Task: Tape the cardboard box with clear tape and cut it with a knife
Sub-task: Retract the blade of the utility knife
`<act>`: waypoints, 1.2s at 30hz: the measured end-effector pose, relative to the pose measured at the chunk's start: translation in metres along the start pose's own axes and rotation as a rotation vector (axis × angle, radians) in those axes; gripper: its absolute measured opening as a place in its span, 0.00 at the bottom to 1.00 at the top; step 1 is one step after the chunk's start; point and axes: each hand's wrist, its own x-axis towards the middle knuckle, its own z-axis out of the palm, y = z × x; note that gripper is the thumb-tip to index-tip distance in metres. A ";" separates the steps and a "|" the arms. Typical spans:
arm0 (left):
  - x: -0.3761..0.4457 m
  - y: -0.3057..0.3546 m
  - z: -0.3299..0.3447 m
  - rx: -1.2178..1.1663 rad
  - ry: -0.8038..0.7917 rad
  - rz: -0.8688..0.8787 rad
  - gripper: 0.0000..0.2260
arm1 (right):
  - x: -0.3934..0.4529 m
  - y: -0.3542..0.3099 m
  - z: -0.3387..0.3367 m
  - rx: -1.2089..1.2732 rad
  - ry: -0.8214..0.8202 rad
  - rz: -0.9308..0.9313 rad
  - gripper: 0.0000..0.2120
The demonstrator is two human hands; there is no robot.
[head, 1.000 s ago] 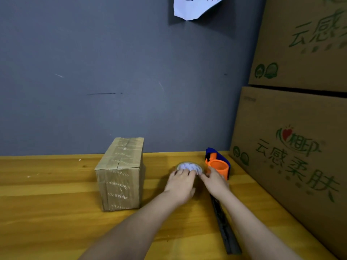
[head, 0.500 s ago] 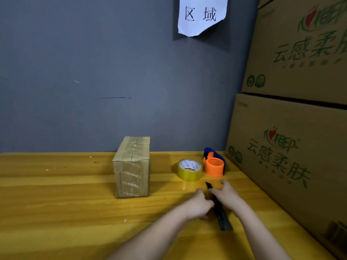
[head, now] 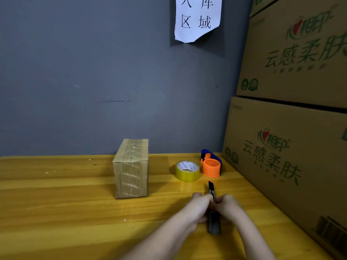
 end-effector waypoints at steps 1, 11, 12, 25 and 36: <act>0.001 -0.002 0.000 -0.012 -0.002 0.009 0.29 | -0.002 0.000 0.001 0.051 0.002 -0.018 0.16; -0.001 -0.006 -0.043 -0.038 0.085 0.247 0.12 | -0.011 -0.038 0.020 0.792 0.038 -0.306 0.08; -0.003 -0.007 -0.051 -0.008 0.062 0.244 0.12 | -0.012 -0.047 0.023 0.825 0.033 -0.332 0.08; -0.004 -0.017 -0.112 -0.137 0.198 0.251 0.17 | -0.014 -0.104 0.090 1.081 -0.160 -0.450 0.09; 0.004 -0.022 -0.113 -0.098 0.110 0.274 0.10 | -0.009 -0.097 0.094 1.120 -0.100 -0.420 0.11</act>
